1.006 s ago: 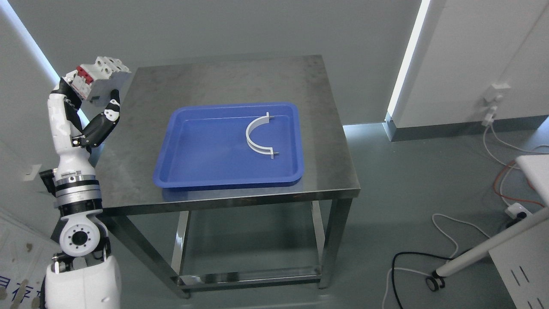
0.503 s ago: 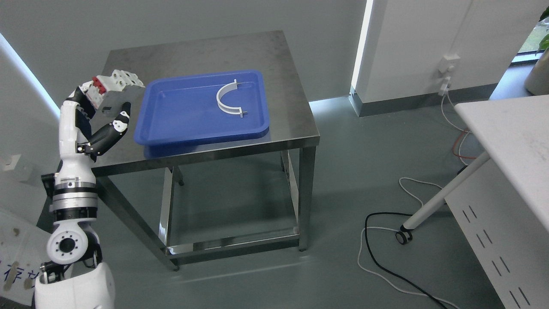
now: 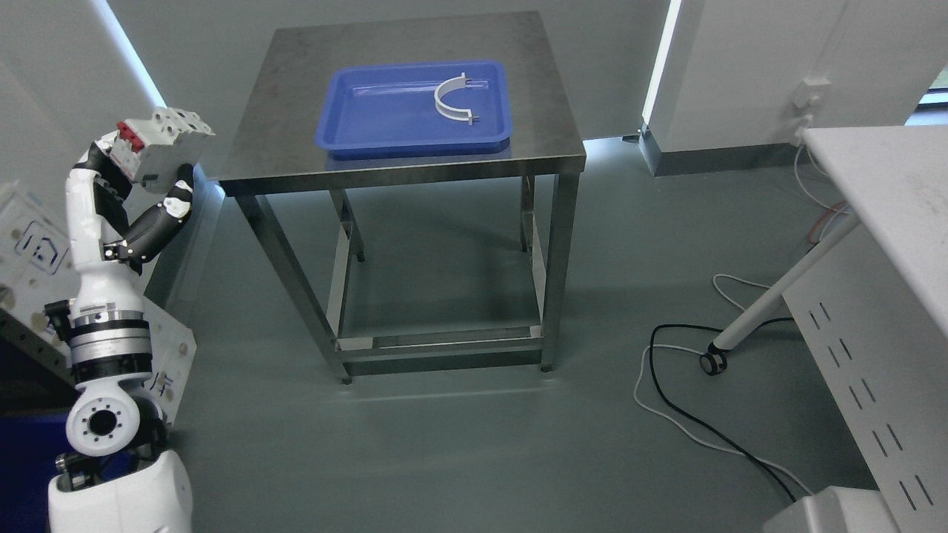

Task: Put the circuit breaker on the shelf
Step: 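Turn toward the bin shelf carrying the breaker in the left hand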

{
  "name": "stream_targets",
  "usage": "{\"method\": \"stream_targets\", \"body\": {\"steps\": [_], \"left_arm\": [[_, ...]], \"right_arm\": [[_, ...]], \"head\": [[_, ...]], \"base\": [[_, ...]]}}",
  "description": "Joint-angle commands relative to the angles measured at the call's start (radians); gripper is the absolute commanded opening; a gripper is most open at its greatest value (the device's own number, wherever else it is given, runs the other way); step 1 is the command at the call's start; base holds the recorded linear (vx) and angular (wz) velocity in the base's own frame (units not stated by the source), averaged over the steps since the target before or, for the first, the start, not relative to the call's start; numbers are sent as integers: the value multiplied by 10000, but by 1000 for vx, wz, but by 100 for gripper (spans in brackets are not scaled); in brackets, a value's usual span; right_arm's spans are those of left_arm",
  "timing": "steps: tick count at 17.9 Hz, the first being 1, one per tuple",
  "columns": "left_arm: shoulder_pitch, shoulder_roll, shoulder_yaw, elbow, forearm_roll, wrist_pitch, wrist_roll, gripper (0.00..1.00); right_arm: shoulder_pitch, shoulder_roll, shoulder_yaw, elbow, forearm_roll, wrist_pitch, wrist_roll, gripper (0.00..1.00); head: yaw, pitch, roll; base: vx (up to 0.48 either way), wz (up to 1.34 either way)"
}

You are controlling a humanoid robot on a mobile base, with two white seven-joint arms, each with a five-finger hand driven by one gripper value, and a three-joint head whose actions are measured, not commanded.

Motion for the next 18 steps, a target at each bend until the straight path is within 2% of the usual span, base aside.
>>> {"method": "stream_targets", "body": {"steps": [1, 4, 11, 14, 16, 18], "left_arm": [[-338, 148, -92, -145, 14, -13, -264, 15], [-737, 148, -490, -145, -2, -74, -233, 16], [-1412, 203, -414, -161, -2, -105, -676, 16], [-1581, 1044, -399, -100, -32, 124, -1504, 16], [-1628, 1719, -429, 22, -48, 781, -1690, 16], [-1674, 2898, -567, 649, -32, 816, -2269, 16]], "right_arm": [[-2, -175, 199, 0, 1, 310, -6, 100], [-2, -175, 199, 0, 1, 310, -6, 100], [-2, -175, 199, 0, 1, 310, -6, 100], [-2, -175, 199, 0, 1, 310, -6, 100], [-2, -175, 199, 0, 1, 310, -21, 100], [-2, -175, 199, 0, 1, 295, -21, 100]], "head": [[0, 0, 0], [0, 0, 0], [0, 0, 0], [0, 0, 0], [0, 0, 0], [0, 0, 0]], "base": [[-332, 358], [-319, 502], [-225, 956], [-127, 1330], [-59, 1300], [-11, 1154]]}}
